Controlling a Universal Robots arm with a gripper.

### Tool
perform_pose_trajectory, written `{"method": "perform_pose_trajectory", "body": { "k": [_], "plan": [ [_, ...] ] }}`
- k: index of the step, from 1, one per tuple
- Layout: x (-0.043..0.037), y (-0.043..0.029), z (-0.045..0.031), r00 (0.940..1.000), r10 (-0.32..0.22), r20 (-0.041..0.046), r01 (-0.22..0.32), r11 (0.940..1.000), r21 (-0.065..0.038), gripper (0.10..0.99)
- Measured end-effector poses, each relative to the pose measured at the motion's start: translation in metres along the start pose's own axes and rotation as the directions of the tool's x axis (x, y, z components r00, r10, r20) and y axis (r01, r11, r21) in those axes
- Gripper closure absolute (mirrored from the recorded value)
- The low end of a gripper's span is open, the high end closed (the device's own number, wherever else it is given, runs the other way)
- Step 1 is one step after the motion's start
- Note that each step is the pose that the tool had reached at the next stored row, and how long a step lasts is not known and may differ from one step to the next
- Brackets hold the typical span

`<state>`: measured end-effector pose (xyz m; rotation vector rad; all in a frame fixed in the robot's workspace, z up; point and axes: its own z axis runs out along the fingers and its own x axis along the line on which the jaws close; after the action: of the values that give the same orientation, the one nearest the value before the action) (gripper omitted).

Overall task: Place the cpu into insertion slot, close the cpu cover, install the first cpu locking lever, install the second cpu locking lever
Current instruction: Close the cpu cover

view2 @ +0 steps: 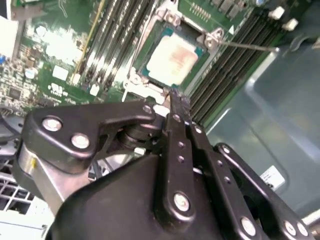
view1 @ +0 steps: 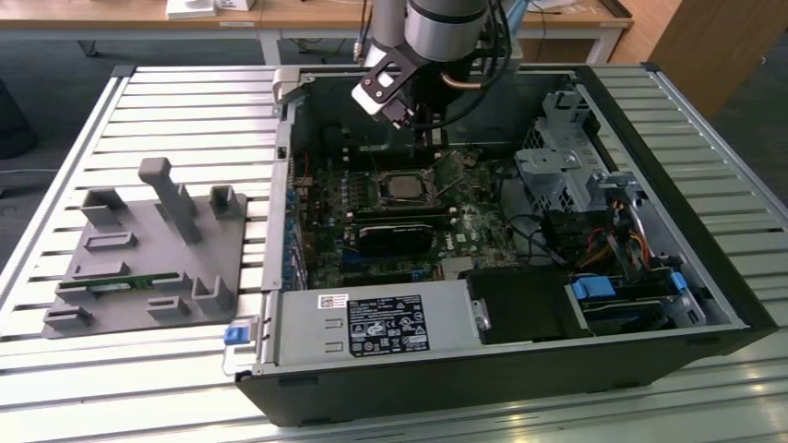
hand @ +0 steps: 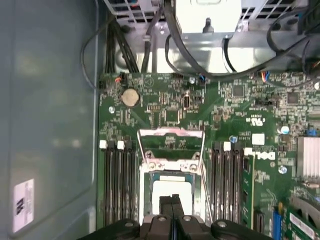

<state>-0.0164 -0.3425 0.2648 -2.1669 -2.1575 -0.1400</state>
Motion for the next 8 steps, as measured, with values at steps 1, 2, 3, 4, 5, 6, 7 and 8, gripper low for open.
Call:
{"method": "perform_pose_trajectory", "body": {
  "k": [1,2,3,4,5,6,7,8],
  "plan": [
    [0.0001,0.0000,-0.0012,1.0000,0.000,0.0001,0.000,1.0000,0.000,0.980],
    [0.0001,0.0000,-0.0012,1.0000,0.000,-0.0002,0.000,1.0000,0.000,0.980],
    [0.0001,0.0001,-0.0012,1.0000,0.000,-0.0002,0.000,1.0000,0.000,0.980],
    [0.0001,0.0010,-0.0012,1.0000,0.000,-0.0003,0.000,1.0000,0.000,0.980],
    [0.0000,0.0031,-0.0012,1.0000,0.000,-0.0003,0.000,1.0000,0.000,0.980],
    [-0.0001,0.0056,-0.0013,1.0000,0.000,-0.0003,0.000,1.0000,0.000,0.980],
    [-0.0002,0.0077,-0.0013,1.0000,0.000,-0.0003,0.000,1.0000,0.000,0.980],
    [-0.0002,0.0091,-0.0012,1.0000,0.000,-0.0004,0.000,1.0000,0.001,0.980]
  ]
}}
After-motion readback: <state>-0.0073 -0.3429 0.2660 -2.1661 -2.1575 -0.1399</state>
